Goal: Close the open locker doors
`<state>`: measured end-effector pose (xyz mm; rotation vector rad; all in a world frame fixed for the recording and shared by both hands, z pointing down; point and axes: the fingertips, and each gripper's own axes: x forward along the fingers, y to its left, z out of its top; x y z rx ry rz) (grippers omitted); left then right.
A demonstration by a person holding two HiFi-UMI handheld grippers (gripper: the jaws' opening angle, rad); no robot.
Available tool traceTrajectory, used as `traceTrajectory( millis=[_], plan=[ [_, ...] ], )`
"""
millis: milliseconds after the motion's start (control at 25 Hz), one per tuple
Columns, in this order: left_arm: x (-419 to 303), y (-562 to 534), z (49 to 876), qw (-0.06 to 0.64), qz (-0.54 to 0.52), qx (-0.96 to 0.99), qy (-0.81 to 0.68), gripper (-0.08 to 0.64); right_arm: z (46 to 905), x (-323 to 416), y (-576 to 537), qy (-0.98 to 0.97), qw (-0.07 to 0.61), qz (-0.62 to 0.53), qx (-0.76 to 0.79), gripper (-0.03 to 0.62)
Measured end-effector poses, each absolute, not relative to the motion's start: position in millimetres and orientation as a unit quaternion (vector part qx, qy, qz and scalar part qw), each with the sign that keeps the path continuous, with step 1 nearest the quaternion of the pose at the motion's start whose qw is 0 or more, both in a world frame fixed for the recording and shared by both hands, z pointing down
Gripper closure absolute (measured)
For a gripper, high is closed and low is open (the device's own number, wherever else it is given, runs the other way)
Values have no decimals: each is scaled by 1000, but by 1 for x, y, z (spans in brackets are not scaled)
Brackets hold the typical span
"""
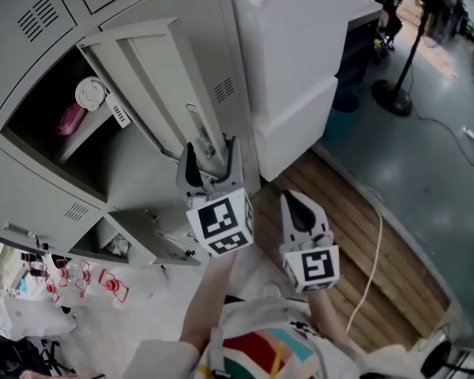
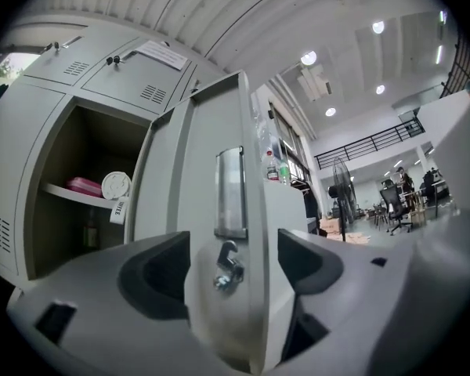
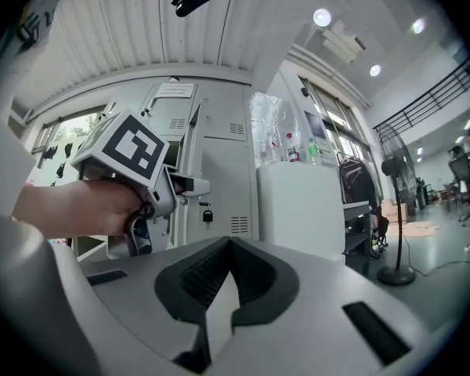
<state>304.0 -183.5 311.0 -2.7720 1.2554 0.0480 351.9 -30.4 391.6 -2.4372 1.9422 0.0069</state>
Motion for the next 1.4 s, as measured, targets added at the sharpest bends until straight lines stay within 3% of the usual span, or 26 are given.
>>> traceTrajectory(
  millis=[760,1400],
  plan=[
    [261,-171,303,34,31,-922,384,225,382,299,-66,682,-11,9,-731,587],
    [132,-171,304,14,56,-917,395,225,390,181,-92,745,-38,5,-666,588]
  ],
)
